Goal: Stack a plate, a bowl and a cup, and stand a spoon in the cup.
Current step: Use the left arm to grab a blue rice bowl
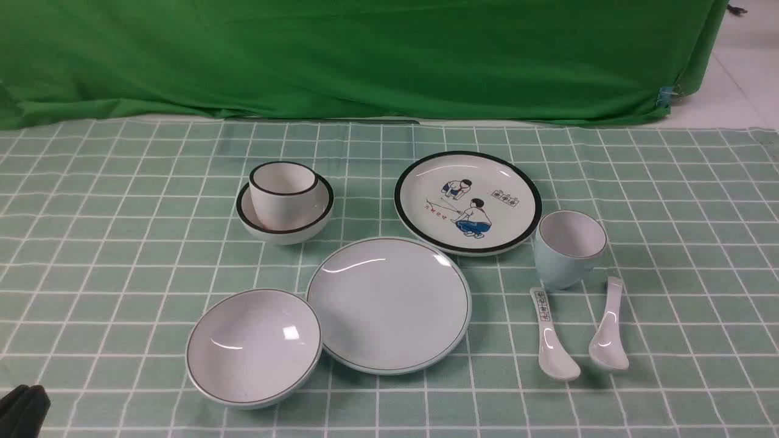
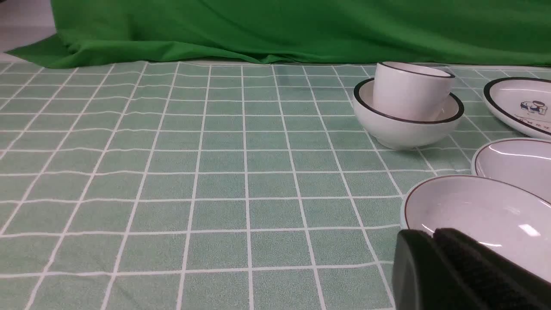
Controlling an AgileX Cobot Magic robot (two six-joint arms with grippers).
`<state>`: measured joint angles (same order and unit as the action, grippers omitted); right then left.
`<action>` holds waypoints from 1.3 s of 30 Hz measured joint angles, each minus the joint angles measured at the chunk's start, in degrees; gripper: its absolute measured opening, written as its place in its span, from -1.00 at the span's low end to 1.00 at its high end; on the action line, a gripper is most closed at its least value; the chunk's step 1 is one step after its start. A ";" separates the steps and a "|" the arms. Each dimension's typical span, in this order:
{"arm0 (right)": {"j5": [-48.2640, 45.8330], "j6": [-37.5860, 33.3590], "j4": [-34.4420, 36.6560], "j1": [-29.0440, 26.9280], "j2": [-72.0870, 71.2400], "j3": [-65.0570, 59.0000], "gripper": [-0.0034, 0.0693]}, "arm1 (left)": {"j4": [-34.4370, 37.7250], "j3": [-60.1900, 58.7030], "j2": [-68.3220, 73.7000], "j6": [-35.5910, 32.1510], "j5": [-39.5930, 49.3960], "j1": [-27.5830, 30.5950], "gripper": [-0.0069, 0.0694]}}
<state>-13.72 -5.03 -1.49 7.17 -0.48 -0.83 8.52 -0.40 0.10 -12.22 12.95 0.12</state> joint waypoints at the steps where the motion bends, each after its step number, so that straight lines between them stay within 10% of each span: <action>1: 0.00 0.00 0.00 0.00 0.00 0.00 -0.24 | 0.00 0.00 0.00 0.00 0.00 0.00 -0.77; 36: 0.00 0.00 0.00 0.00 0.00 0.00 -0.24 | 0.00 0.00 0.00 -0.18 -0.23 0.00 -0.77; 39: 0.00 0.00 0.00 0.00 0.00 0.00 -0.24 | 11.02 0.00 0.00 2.72 -3.29 0.00 -0.77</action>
<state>-13.72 -5.03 -1.49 7.17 -0.48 -0.83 19.54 -0.40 0.10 -9.50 9.67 0.12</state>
